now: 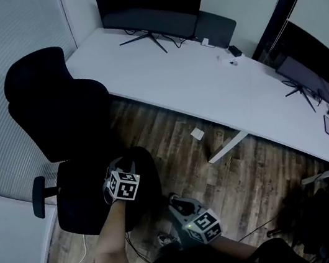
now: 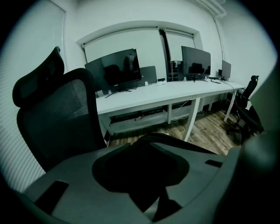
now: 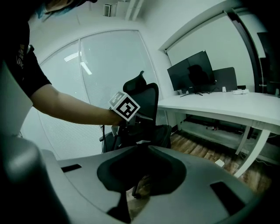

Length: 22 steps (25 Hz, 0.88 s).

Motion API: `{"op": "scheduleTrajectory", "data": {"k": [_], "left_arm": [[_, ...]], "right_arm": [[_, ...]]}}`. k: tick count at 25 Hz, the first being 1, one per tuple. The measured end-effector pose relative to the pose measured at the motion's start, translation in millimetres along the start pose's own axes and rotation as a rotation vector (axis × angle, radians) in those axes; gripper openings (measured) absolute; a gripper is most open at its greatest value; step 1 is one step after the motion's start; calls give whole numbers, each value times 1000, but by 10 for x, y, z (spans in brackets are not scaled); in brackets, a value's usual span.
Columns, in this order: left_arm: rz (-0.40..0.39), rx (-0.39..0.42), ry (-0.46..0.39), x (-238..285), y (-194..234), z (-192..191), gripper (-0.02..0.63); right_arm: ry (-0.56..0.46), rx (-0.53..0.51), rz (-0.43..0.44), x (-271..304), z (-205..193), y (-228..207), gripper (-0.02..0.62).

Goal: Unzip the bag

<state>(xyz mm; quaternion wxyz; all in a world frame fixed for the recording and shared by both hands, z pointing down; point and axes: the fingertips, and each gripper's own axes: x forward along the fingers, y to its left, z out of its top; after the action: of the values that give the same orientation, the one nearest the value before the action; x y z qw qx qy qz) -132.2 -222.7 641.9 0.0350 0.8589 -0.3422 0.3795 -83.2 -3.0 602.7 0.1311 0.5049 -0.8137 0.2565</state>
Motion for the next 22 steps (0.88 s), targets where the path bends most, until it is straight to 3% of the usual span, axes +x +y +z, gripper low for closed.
{"op": "scheduleTrajectory", "data": {"k": [14,22], "left_arm": [[16,-91,-170,-1110,-203,74,124],[71,-73,-291,-1832,-333,118,123]], "right_arm": [[-45,-20,-6,-301,261,191,48],[-91,-25,4,-420,435,385,48]]}}
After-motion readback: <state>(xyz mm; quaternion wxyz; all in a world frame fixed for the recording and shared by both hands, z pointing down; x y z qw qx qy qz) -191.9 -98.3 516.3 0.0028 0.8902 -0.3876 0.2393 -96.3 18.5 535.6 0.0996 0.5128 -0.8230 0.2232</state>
